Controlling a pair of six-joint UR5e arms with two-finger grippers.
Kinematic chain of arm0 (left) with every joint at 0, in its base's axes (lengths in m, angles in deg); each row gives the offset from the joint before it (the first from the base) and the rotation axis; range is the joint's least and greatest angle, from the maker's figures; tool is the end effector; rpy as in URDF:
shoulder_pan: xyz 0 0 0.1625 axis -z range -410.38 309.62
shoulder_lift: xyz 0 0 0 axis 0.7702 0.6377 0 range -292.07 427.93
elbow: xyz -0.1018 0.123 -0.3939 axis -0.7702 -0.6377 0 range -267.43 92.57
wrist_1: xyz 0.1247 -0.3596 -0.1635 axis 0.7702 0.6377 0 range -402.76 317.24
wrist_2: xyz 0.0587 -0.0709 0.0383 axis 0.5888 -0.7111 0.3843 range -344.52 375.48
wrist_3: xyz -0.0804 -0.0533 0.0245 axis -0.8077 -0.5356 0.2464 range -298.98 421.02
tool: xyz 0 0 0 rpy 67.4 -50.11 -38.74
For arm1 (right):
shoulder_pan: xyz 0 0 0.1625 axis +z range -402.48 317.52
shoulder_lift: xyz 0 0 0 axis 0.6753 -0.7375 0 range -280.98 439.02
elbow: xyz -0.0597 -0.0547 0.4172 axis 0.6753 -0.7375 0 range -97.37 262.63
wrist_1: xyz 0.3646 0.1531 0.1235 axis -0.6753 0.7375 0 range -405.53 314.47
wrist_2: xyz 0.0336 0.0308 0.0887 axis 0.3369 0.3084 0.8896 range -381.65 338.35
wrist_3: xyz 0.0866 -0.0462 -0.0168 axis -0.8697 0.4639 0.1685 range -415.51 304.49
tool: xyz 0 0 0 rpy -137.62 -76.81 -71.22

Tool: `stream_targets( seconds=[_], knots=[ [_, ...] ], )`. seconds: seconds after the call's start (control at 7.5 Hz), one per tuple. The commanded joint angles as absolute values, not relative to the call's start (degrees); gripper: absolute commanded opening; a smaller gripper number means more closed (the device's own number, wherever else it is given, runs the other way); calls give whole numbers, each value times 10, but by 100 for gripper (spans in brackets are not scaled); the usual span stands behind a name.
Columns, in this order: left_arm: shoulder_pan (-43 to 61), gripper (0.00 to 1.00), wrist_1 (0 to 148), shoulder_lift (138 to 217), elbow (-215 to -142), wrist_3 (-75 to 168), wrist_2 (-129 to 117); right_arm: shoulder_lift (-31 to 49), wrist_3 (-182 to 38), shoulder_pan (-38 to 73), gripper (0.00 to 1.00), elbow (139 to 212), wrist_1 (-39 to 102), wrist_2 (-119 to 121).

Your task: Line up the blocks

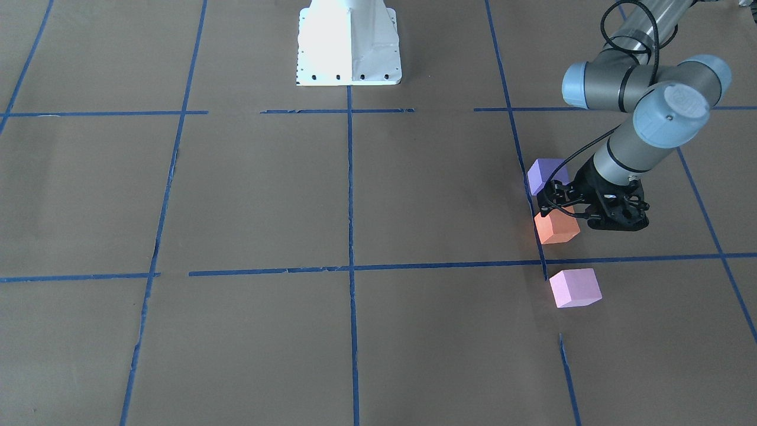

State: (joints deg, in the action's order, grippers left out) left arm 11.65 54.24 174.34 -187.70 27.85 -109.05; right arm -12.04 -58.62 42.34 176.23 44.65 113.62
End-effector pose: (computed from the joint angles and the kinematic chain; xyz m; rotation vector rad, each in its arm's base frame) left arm 0.2131 -0.5650 0.4071 0.1927 0.7926 0.0916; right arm 0.0184 -0.4902 0.6360 -0.0181 -0.7908 -0.0505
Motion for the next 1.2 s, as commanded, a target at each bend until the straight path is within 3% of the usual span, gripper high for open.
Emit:
stream_targets(
  seconds=[0.0, 0.4, 1.07],
  knots=[
    [229, 100, 535, 1701, -1882, 432, -1099, -120, -586, 423, 100, 1762, 446, 1136],
    [305, 100, 536, 1628, -1868, 541, -1115, -120, -586, 423, 100, 1762, 447, 1136],
    [391, 100, 537, 1619, -1739, 696, -1182, -120, -586, 423, 100, 1762, 446, 1136]
  ],
)
